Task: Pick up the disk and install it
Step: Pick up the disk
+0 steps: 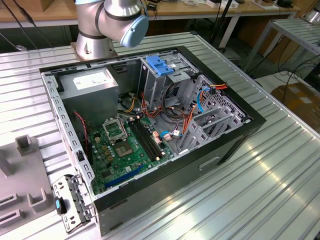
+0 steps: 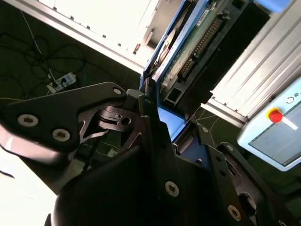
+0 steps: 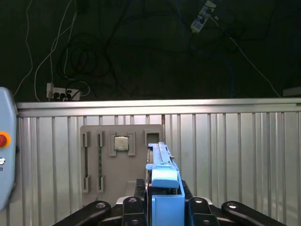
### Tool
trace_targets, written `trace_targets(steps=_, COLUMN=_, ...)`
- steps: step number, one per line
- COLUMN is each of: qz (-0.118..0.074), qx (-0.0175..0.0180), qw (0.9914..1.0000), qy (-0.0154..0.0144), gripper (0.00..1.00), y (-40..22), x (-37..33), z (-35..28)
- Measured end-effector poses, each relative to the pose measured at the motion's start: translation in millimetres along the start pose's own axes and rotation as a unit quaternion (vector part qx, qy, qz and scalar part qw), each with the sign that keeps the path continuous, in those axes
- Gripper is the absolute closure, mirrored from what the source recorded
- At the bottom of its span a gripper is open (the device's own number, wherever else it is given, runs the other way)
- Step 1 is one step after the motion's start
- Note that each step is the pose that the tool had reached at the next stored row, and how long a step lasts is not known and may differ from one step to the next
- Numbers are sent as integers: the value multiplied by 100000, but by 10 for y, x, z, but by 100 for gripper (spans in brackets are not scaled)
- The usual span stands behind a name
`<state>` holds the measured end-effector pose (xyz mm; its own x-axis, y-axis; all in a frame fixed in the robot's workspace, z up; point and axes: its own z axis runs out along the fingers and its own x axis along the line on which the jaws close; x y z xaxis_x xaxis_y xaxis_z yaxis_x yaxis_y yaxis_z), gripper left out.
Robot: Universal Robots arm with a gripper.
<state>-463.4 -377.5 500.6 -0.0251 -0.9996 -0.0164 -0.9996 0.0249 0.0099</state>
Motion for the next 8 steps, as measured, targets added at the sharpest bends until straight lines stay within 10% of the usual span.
trace_targets(steps=8, qz=3, qx=-191, qw=100000, qy=4, gripper=63, y=1, x=-2, z=-97)
